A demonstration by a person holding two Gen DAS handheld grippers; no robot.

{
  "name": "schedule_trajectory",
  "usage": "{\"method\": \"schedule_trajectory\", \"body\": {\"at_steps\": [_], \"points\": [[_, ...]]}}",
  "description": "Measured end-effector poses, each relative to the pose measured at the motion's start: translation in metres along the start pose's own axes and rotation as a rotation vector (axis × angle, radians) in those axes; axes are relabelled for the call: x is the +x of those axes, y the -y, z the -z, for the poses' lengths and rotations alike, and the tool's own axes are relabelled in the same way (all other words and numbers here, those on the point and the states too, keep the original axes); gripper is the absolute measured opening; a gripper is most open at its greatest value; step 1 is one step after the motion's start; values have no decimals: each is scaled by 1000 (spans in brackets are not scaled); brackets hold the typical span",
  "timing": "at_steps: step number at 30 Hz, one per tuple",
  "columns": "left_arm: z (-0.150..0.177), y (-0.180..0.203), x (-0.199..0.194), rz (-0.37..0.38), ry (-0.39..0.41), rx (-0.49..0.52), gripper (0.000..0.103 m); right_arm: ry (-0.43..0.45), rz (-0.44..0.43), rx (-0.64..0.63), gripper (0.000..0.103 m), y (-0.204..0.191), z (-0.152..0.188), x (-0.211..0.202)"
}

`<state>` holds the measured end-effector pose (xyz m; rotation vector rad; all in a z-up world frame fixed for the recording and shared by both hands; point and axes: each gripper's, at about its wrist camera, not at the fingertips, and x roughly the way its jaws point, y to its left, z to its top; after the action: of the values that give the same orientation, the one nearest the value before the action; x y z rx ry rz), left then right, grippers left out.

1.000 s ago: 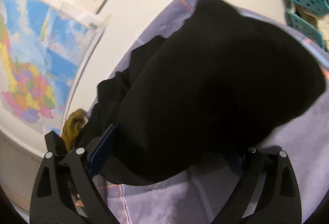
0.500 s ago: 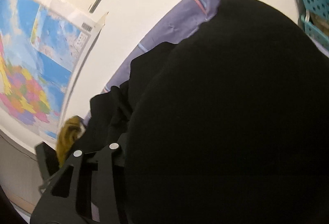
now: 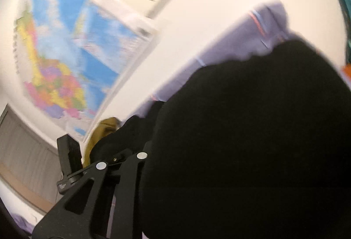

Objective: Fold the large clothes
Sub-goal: 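Carry the jacket with both grippers and lower it onto the mustard clothes stack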

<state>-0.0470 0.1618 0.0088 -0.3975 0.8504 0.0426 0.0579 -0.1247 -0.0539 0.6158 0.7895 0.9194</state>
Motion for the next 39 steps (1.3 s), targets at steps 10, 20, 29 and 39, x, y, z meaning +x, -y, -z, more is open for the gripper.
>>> {"method": "schedule_trajectory", "body": {"at_steps": [10, 20, 29, 39], "points": [[-92, -34, -165, 13, 298, 53, 35, 76, -190, -283, 20, -176, -60, 10], [-114, -216, -311, -199, 590, -70, 36, -21, -481, -438, 19, -345, -18, 177], [-13, -445, -239, -333, 349, -435, 37, -471, -392, -420, 31, -331, 135, 336], [14, -449, -237, -338, 385, -426, 53, -359, -339, -303, 63, -279, 88, 255]]}}
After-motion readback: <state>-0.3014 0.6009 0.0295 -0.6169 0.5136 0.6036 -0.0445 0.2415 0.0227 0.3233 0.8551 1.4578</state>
